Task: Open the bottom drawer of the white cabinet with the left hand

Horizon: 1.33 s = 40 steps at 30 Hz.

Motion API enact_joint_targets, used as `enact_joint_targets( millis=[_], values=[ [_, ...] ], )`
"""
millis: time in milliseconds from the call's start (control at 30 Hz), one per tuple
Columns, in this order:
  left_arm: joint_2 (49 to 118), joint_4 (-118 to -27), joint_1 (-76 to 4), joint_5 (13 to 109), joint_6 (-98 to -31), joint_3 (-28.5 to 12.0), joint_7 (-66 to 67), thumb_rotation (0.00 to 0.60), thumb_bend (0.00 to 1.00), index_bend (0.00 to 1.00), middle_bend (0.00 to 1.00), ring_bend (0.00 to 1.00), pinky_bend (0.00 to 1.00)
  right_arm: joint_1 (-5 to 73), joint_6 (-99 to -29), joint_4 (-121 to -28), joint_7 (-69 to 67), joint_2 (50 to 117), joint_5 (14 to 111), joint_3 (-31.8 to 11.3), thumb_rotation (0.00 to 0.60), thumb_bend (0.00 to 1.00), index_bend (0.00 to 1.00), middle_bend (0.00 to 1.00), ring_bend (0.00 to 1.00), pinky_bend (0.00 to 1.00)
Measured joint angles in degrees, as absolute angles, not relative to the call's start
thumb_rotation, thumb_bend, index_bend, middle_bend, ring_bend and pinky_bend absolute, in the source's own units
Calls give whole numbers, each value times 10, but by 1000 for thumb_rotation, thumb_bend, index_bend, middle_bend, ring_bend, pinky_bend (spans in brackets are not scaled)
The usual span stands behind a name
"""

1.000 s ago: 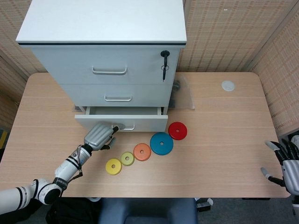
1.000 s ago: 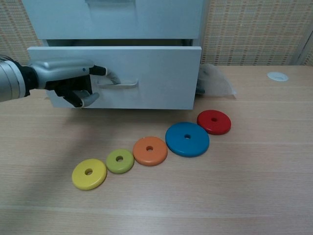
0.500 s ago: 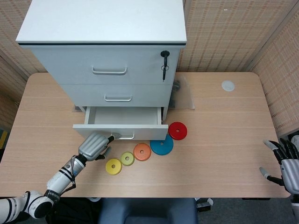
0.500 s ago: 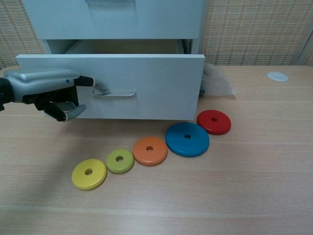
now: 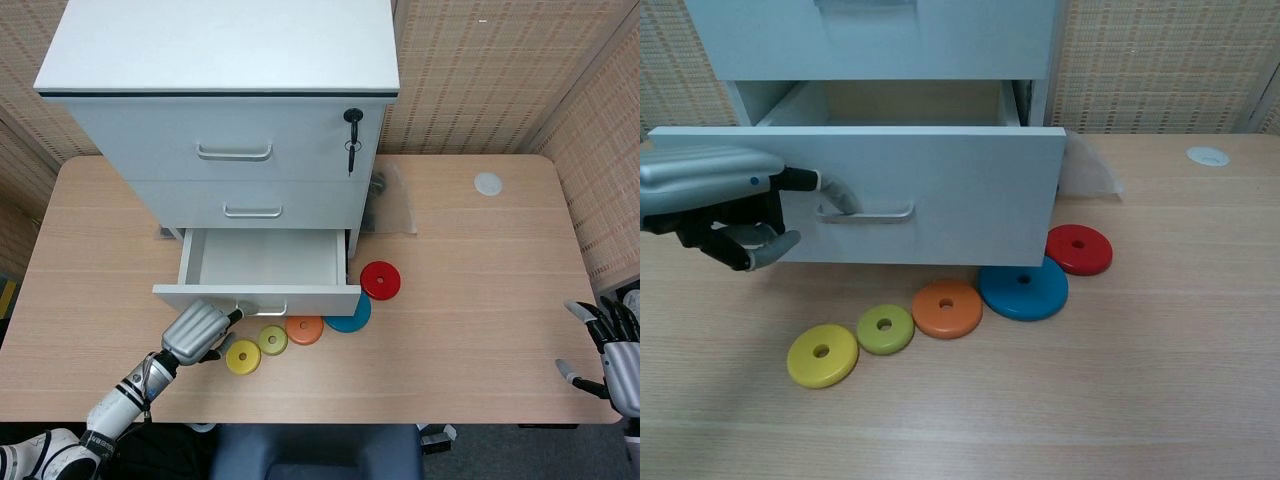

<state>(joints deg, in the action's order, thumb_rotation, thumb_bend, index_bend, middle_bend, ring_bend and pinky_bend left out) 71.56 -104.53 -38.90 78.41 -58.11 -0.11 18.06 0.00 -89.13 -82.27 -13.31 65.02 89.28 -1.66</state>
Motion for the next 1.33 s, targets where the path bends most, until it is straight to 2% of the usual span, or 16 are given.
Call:
enact_joint_targets(
  millis=[300, 433, 600, 767, 867, 1167, 1333],
  values=[
    [699, -1073, -371, 819, -599, 12, 180, 600, 580, 196, 927, 978, 1000, 0, -892, -821, -136, 650, 894, -17, 600, 173, 148, 179, 0, 0],
    [682, -1088, -356, 854, -624, 21, 157, 600, 580, 211, 864, 881, 1000, 1, -892, -821, -140, 648, 894, -18, 600, 173, 148, 179, 0, 0],
    [652, -1095, -327, 908, -667, 40, 102, 600, 580, 293, 774, 764, 995, 4, -886, -828, -148, 640, 895, -18, 600, 173, 148, 178, 0, 0],
    [634, -1077, -272, 924, -731, 58, 80, 600, 580, 452, 726, 702, 885, 9, -877, -834, -147, 635, 896, -17, 600, 173, 148, 178, 7, 0],
    [639, -1054, -237, 917, -769, 61, 80, 600, 580, 494, 715, 679, 828, 12, -874, -836, -146, 636, 897, -17, 600, 173, 148, 180, 11, 0],
    [689, -957, -151, 860, -858, 49, 108, 600, 576, 501, 644, 611, 660, 24, -868, -833, -148, 643, 909, -16, 600, 173, 148, 215, 51, 44],
    [725, -902, -106, 838, -896, 38, 122, 600, 575, 479, 632, 591, 619, 32, -858, -834, -147, 649, 916, -13, 600, 173, 148, 218, 53, 48]
  ],
)
